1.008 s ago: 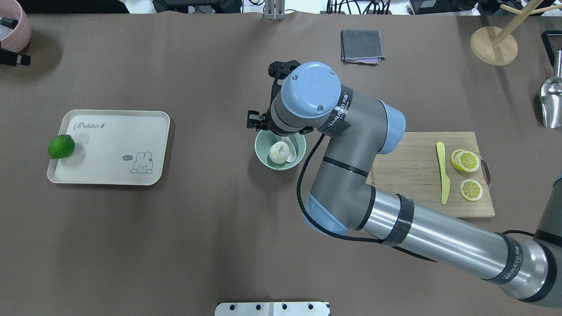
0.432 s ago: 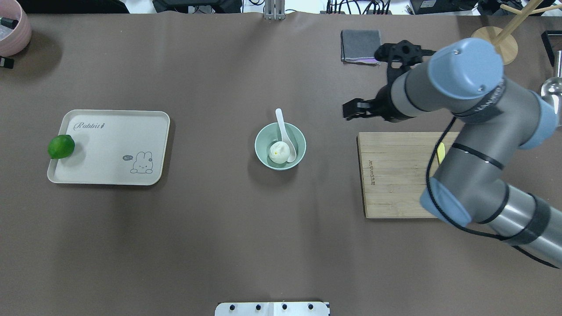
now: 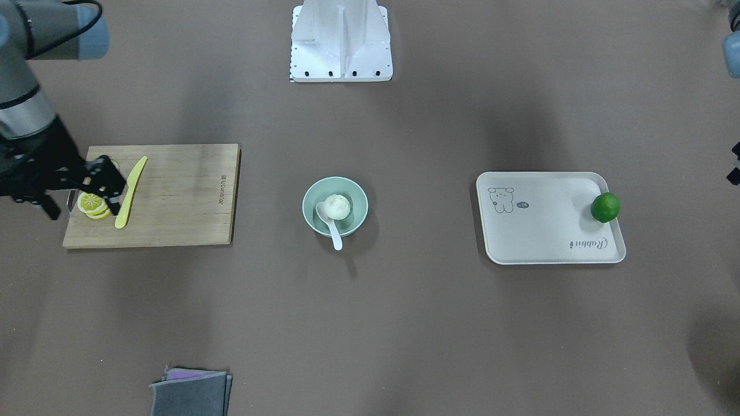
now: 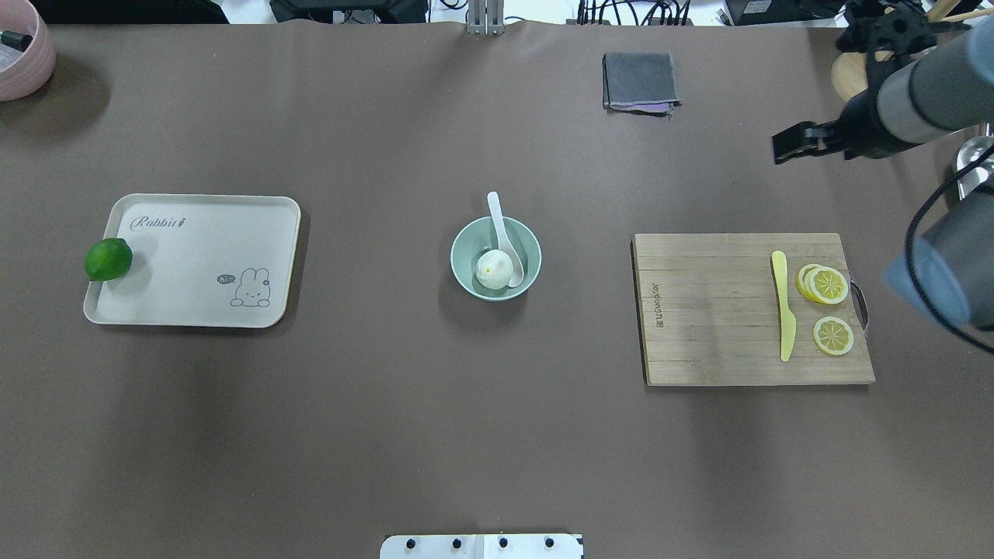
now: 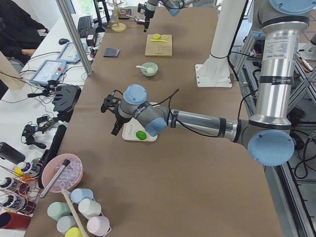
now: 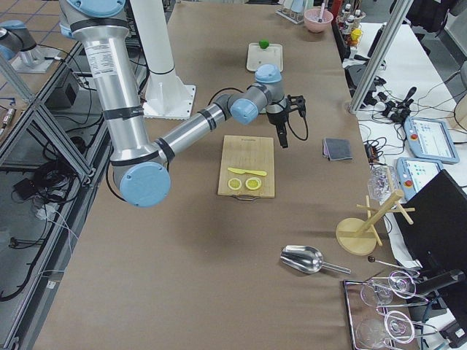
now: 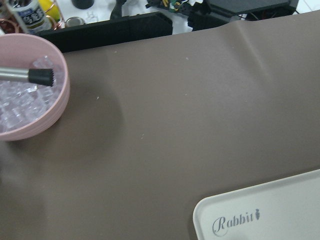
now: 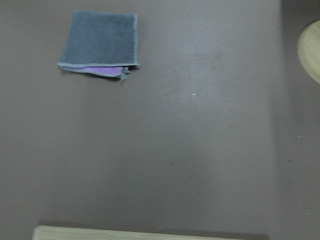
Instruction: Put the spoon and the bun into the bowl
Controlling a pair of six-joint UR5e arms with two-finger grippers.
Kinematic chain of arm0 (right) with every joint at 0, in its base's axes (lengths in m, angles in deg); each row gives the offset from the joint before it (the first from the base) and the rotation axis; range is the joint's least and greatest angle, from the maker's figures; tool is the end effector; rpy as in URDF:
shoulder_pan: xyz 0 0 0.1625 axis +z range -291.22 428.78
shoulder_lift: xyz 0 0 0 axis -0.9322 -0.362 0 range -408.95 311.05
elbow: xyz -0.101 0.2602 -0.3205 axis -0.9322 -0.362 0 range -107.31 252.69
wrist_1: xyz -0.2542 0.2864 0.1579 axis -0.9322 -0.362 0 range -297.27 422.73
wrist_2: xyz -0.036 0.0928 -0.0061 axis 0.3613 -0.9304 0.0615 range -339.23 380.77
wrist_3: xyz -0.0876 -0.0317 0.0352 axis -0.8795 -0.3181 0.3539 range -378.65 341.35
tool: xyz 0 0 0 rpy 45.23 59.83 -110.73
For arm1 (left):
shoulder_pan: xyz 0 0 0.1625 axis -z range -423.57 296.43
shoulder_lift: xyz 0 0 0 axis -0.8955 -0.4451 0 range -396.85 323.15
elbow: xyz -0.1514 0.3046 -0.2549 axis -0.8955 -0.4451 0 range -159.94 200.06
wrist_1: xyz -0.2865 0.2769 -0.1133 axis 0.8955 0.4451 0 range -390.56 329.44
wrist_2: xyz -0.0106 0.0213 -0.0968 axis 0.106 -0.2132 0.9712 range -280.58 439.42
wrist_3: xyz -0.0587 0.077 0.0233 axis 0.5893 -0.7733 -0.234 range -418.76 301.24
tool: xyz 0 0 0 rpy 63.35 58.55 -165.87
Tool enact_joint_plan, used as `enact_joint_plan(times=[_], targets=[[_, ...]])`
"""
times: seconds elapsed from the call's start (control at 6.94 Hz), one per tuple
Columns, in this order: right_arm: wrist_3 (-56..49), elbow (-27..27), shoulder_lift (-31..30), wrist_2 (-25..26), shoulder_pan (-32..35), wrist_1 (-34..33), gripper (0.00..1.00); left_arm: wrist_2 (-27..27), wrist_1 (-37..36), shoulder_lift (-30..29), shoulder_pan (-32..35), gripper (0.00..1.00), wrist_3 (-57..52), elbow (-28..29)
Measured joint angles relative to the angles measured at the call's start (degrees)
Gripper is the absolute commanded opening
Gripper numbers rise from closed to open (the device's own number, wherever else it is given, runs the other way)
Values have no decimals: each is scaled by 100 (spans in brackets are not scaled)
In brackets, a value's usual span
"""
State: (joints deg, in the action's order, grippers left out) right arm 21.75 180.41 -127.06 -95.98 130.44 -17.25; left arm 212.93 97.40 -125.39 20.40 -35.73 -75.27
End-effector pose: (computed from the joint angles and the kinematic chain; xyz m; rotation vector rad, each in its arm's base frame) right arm -0.1890 -0.5367 0.3896 0.3070 -0.7522 0.0375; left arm -0.0116 -0.5069 0.5482 0.4884 0.8725 0.0053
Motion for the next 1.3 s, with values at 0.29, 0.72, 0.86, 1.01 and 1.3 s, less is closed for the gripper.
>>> enact_joint_plan(times=[0.29,0.72,0.86,1.01,1.3], targets=[[-2289,-764,-533,-1076,1405,-20,100,92,-628,358,500,98,-879,-25],[-4144,-1430,-1331,-1899,2937,-738,100,103,-1449,986,1157,98,-1381,-197],[-4266,-1351,-1421,-1938,3137,-1170,100,86,-1913,1080,1306,98,-1385,-468],[-4427,-1167,-1482,-1946,3233,-1645,100,73,-2443,1159,1361,98,-1372,-869],[-4935,-494,-1845,-1884,3390,-2484,100,89,-2858,1263,1324,98,-1343,-1246]])
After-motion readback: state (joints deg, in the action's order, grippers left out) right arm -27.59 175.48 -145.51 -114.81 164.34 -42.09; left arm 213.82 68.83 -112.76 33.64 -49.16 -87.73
